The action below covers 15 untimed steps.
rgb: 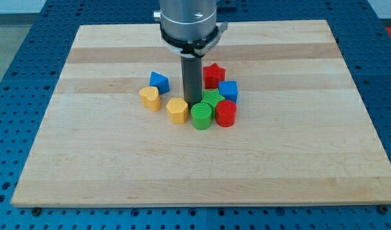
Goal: Push the red circle closer to the yellow hexagon
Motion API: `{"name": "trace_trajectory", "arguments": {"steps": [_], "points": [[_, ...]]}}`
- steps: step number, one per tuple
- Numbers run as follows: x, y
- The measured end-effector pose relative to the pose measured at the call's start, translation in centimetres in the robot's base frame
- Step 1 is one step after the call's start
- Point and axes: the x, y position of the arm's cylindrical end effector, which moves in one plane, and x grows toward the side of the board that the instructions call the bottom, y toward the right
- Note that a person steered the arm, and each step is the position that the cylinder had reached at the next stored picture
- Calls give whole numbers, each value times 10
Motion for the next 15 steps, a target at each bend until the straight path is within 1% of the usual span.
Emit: {"name": "trace_trajectory", "arguments": {"steps": [2,3,4,5,6,8,9,11,14,15], "points": [[40,-7],[52,-7],[79,-20],[115,-31],[117,-15],[108,19],[92,40],[73,98],[27,103],[25,89]]}}
